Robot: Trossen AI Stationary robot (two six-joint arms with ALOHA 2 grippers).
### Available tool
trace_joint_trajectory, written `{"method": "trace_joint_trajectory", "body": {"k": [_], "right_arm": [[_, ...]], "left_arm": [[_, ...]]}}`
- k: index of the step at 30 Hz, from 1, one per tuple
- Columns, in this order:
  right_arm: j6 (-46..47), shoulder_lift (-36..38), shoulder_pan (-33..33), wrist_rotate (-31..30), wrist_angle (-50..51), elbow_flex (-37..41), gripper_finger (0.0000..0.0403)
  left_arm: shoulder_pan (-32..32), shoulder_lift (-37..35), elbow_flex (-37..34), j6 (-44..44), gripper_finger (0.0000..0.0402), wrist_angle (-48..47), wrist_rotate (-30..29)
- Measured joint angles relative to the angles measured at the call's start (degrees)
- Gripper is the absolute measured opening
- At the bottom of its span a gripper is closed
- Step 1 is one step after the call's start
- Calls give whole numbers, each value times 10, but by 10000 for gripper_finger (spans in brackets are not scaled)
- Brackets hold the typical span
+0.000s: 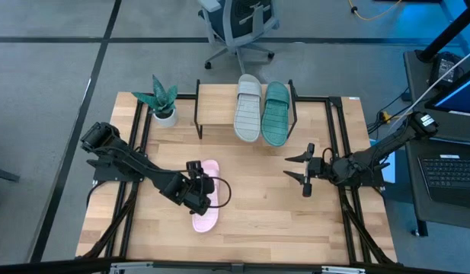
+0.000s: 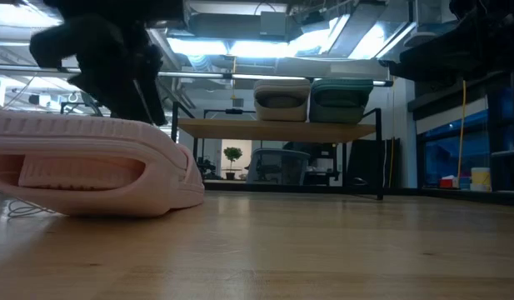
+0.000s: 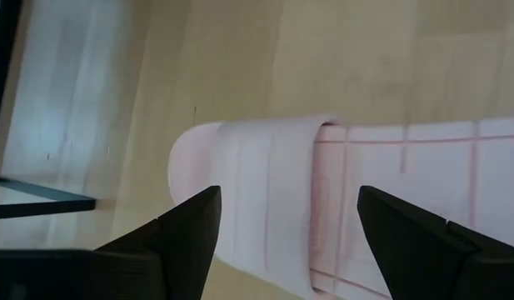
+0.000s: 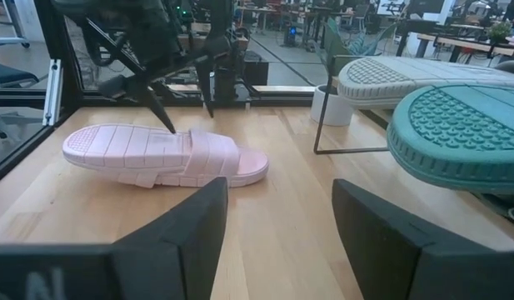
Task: Pick and place slides into the shelf
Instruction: Put the pair of pink slides on the shelf
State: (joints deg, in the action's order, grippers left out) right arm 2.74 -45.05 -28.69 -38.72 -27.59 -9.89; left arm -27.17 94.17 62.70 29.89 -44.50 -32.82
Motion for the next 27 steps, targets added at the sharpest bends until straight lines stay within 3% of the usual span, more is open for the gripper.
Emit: {"method": "trace_joint_trajectory", "body": {"k": [27], "right_arm": [[0,0,0,0,9,0,218]], "left_arm": [[6,21,0,-4,274,-13,-26]]}}
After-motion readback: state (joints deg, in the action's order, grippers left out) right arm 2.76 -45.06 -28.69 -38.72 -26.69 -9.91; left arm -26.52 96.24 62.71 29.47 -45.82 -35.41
